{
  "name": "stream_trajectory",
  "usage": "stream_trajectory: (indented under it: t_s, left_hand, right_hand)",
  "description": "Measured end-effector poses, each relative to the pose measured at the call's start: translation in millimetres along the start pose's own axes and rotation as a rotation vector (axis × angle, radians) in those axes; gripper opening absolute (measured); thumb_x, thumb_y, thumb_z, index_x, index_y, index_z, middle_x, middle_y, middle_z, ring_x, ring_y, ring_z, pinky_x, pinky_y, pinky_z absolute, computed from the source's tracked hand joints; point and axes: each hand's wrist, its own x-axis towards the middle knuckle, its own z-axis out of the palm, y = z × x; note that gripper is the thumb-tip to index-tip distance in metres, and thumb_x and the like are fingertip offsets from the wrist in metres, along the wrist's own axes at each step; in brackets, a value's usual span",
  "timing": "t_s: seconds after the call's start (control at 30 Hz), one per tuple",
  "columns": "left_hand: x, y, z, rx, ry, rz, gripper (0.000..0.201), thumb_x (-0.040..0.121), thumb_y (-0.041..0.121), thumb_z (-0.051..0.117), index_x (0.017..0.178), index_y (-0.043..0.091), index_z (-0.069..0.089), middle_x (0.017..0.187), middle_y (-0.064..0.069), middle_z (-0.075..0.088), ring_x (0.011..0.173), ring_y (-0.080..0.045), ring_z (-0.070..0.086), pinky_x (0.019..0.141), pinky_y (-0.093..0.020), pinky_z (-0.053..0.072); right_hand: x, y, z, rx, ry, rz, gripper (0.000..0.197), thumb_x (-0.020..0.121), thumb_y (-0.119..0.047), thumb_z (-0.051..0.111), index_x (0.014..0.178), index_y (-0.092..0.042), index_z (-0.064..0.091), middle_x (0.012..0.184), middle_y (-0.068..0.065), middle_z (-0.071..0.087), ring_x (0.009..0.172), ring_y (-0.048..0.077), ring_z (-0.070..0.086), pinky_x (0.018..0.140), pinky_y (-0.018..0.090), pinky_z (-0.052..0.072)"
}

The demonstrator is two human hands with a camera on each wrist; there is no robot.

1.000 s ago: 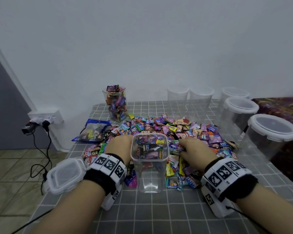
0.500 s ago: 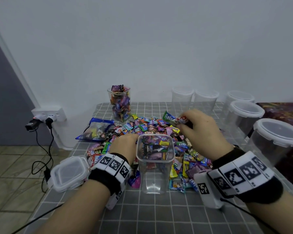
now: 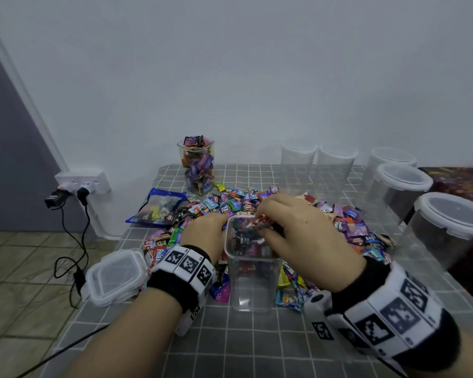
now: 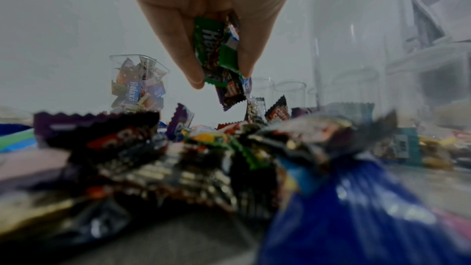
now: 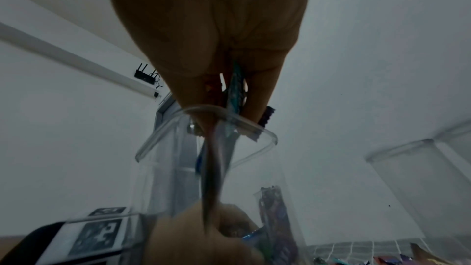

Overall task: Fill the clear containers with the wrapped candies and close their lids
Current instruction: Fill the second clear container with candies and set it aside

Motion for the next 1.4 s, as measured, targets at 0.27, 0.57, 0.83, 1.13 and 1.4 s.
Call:
stream_trajectory:
  t_s: [0.27, 0.57, 0.83, 1.13, 1.4]
  left_hand:
    - [0.4, -1.5, 0.3, -0.012, -0.031, 0.003, 0.024, 0.094, 0.037, 0.046, 0.085, 0.019, 0.058, 0.098, -0.004, 0.063, 0.087, -0.024, 0.059, 0.066, -0.027, 0.036]
    - [-1.0, 0.1, -2.3, -0.023, -0.016, -0.003, 0.028, 0.096, 0.034, 0.042, 0.103, 0.016, 0.063, 0.106, -0.005, 0.063, 0.096, -0.025, 0.058, 0.068, -0.026, 0.033]
    - [0.2, -0.9, -0.3, -0.028, -0.006, -0.009, 0.026, 0.095, 0.033, 0.044, 0.104, 0.019, 0.064, 0.106, -0.004, 0.065, 0.095, -0.025, 0.059, 0.067, -0.025, 0.034]
    - [-1.8, -0.2, -0.5, -0.010, -0.006, 0.009, 0.023, 0.096, 0.031, 0.044, 0.102, 0.018, 0.061, 0.105, -0.004, 0.063, 0.096, -0.024, 0.058, 0.068, -0.025, 0.032]
    - [-6.5, -1.5, 0.4, -0.039, 0.031, 0.022, 0.023, 0.094, 0.032, 0.048, 0.106, 0.019, 0.064, 0.105, -0.001, 0.065, 0.096, -0.020, 0.059, 0.069, -0.023, 0.031]
  right_hand:
    - [0.0, -3.5, 5.0, 0.053, -0.056, -0.024, 0.028, 0.072, -0.016, 0.049, 0.095, -0.010, 0.064, 0.104, 0.003, 0.062, 0.087, 0.022, 0.059, 0.071, 0.034, 0.049]
    - [-6.1, -2.6, 7.3, 0.223, 0.064, -0.027, 0.033, 0.074, -0.011, 0.051, 0.103, -0.015, 0.068, 0.103, -0.001, 0.068, 0.094, 0.015, 0.061, 0.081, 0.025, 0.048]
    - [-14.9, 1.0, 8.3, 0.377, 0.184, 0.011, 0.035, 0.079, -0.032, 0.047, 0.104, -0.020, 0.069, 0.123, -0.014, 0.060, 0.114, -0.003, 0.051, 0.085, 0.006, 0.040]
    - [-30.2, 8.5, 25.2, 0.733, -0.122, 0.371, 0.114, 0.053, -0.065, 0.070, 0.148, -0.035, 0.013, 0.140, -0.024, 0.028, 0.126, -0.012, 0.030, 0.107, 0.025, 0.031]
    - [-28.9, 1.6, 26.9, 0.873, -0.137, 0.363, 0.064, 0.072, -0.001, 0.078, 0.103, -0.037, 0.036, 0.098, -0.021, 0.052, 0.088, -0.027, 0.051, 0.070, 0.000, 0.042]
